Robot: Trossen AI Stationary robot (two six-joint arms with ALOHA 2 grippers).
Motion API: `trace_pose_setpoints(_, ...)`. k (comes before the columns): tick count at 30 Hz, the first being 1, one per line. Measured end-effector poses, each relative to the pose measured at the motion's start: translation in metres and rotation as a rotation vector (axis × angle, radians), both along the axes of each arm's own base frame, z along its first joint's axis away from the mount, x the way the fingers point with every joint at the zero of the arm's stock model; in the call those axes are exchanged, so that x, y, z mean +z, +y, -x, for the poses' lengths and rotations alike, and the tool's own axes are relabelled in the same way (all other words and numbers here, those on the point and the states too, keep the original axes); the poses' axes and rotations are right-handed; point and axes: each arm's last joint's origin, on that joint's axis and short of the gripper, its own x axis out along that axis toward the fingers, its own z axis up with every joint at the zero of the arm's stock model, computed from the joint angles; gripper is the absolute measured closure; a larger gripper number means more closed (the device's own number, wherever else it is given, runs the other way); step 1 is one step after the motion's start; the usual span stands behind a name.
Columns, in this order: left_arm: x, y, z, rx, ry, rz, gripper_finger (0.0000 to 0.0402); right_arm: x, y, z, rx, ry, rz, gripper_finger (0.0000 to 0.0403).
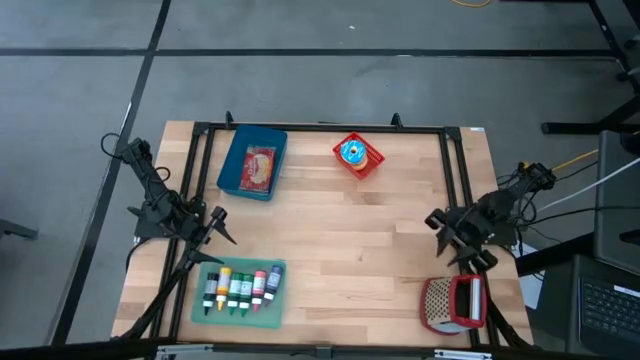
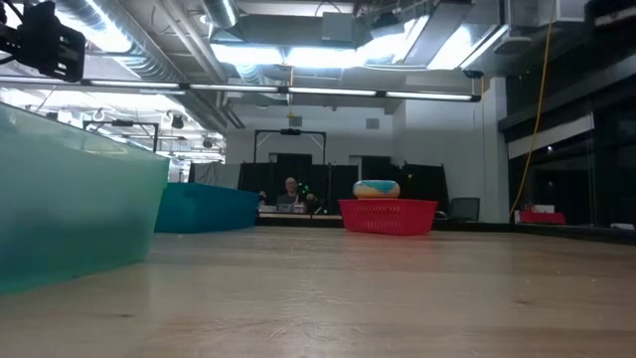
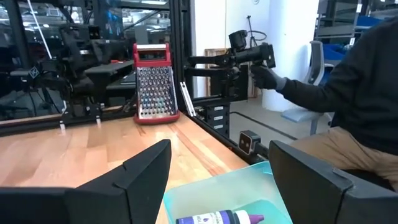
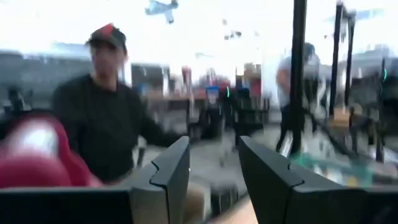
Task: Pick & Place Food Item
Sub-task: Return to Home Position
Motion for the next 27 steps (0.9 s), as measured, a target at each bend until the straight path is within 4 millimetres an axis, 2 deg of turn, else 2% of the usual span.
trace_pose_setpoints(2, 0.000, 0.000, 0.000, 0.004, -0.004, -0.011, 0.0135, -0.009, 0.001, -0.002, -0.011, 0.059, 0.072, 0.0261)
trace_pose_setpoints(5, 0.000, 0.000, 0.000, 0.008, -0.005, -0.013, 0.0135, -0.026, 0.000, -0.006, -0.120, 0.173, 0.203, 0.0261)
trace_pose_setpoints(7, 0.000, 0.000, 0.000, 0.003, 0.006, 0.011, 0.0135, -0.023, -0.003, -0.006, -0.197, 0.193, 0.247, 0.0261)
trace_pose_setpoints(9, -0.001, -0.001, 0.000, -0.007, 0.023, 0.030, 0.0135, -0.020, -0.005, -0.002, -0.201, 0.255, 0.301, 0.0261)
trace_pose_setpoints(11, -0.001, -0.001, 0.000, -0.019, 0.030, 0.038, 0.0135, -0.015, -0.007, 0.001, -0.186, 0.310, 0.293, 0.0261)
trace_pose_setpoints(14, -0.001, -0.002, 0.001, -0.029, 0.028, 0.024, 0.0135, 0.003, -0.008, 0.006, -0.137, 0.292, 0.233, 0.0261)
trace_pose_setpoints(18, -0.001, -0.002, 0.001, -0.008, 0.019, 0.005, 0.0135, -0.005, -0.007, 0.005, -0.100, 0.311, 0.273, 0.0261)
trace_pose_setpoints(21, -0.001, -0.001, 0.000, 0.019, 0.037, 0.047, 0.0135, -0.024, -0.003, -0.002, -0.126, 0.297, 0.258, 0.0261)
trace_pose_setpoints(23, -0.001, -0.001, 0.000, 0.019, 0.046, 0.066, 0.0135, -0.021, -0.001, -0.004, -0.132, 0.242, 0.224, 0.0261)
trace_pose_setpoints(27, -0.002, -0.002, 0.000, 0.002, 0.063, 0.086, 0.0135, -0.024, -0.001, -0.005, -0.135, 0.261, 0.251, 0.0261)
